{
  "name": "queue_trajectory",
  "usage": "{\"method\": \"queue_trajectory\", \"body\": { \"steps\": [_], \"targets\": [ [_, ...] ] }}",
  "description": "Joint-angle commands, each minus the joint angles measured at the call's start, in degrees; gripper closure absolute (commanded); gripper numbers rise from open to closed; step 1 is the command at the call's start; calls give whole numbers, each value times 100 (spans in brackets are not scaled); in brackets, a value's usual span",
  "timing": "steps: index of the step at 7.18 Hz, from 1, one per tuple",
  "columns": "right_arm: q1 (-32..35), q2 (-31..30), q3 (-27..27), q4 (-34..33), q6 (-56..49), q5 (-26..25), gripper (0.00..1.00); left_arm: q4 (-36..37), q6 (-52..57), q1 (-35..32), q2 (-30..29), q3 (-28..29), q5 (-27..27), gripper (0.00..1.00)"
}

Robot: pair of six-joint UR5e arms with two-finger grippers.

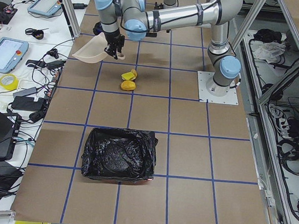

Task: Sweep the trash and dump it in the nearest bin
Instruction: 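Carry the dustpan beside the trash pile with left gripper while right gripper brings the brush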

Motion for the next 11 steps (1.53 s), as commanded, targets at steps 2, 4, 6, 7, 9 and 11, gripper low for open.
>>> {"method": "queue_trajectory", "body": {
  "steps": [2, 4, 6, 7, 9, 11],
  "targets": [
    [-18, 727, -1277, 627, 277, 204, 100, 467, 3709, 1500, -85, -130, 730, 100],
    [61, 1062, -1693, 691, 724, 405, 100, 1486, 5537, 1863, -164, -673, 731, 100],
    [201, 1571, -2350, 761, 867, 511, 100, 2630, 6091, 1873, -348, -1228, 872, 100],
    [376, 1991, -2763, 761, 1146, 573, 100, 2660, 6222, 1873, -480, -1265, 863, 100],
    [623, 2722, -3546, 761, 1499, 941, 100, 2809, 6355, 1856, -656, -1265, 854, 100],
    [764, 3014, -3663, 717, 1641, 1250, 100, 3046, 6801, 1803, -832, -1265, 845, 100]
  ]
}}
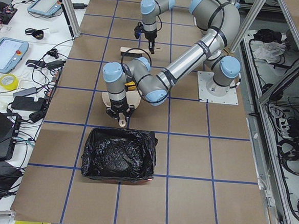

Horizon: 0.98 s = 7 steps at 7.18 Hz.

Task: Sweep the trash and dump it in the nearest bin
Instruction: 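Sweep the brush in right gripper across the trash toward the dustpan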

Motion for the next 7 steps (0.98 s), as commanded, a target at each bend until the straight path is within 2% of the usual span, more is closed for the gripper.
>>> {"method": "queue_trajectory", "body": {
  "steps": [1, 3, 5, 7],
  "targets": [
    [103, 247, -117, -29, 313, 234, 100, 271, 492, -73, -180, -4, -17, 100],
    [296, 562, -405, -82, 534, 323, 100, 298, 609, -309, -215, -4, -17, 100],
    [445, 957, -1063, -82, 832, 479, 100, 289, 635, -337, -285, -13, -8, 100],
    [490, 1144, -1329, -82, 1053, 577, 100, 298, 661, -337, -330, -4, 18, 100]
  ]
}}
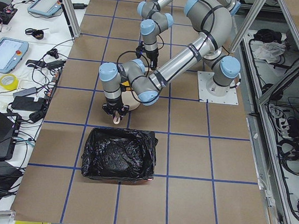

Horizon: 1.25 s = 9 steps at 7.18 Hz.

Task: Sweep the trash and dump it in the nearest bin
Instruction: 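Sweep the brush in right gripper across the trash toward the dustpan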

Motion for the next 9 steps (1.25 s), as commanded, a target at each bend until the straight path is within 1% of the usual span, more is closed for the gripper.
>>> {"method": "queue_trajectory", "body": {
  "steps": [1, 2, 4, 6, 8, 9],
  "targets": [
    [73, 118, -245, -10, 178, 174, 100, 6, 19, -12, -26, 4, 13, 100],
    [126, 136, -385, -10, 265, 236, 100, 6, 19, -12, -44, 4, 13, 100],
    [161, 249, -754, -18, 327, 517, 100, 58, 19, -56, -44, 12, 22, 100],
    [249, 705, -1219, -54, 372, 509, 100, 76, 19, -56, -53, 12, 22, 100],
    [258, 813, -1309, -290, 485, 517, 100, 76, 10, -56, -53, 12, 31, 100],
    [284, 813, -1388, -430, 599, 666, 100, 111, 19, -56, -53, 4, 31, 100]
  ]
}}
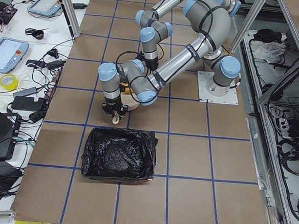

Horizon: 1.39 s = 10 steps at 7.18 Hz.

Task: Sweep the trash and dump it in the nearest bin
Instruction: 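Sweep the brush in right gripper across the trash toward the dustpan, then sweep the remaining trash into the dustpan held by left gripper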

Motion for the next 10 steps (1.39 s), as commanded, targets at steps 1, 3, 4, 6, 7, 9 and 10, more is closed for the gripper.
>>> {"method": "queue_trajectory", "body": {
  "steps": [1, 3, 4, 6, 7, 9, 10],
  "targets": [
    [32, 99, -315, -303, 249, 409, 100, 53, 4, -9, -9, 1, 3, 100],
    [41, 275, -633, -740, 582, 893, 100, 62, -5, -18, -18, 1, 3, 100],
    [41, 293, -634, -970, 680, 1043, 100, 79, -5, -27, -44, 1, 12, 100],
    [76, 197, -625, -1140, 1004, 1159, 100, 141, -5, -27, -53, 1, 12, 100],
    [76, -12, -486, -661, 901, 924, 100, 132, 4, -27, -53, -7, 12, 100],
    [-81, -321, -414, 185, 576, 230, 100, 141, -5, -27, -53, 1, 21, 100],
    [-204, -331, -379, 275, 532, -86, 100, 141, -5, -70, -53, 1, 82, 100]
  ]
}}
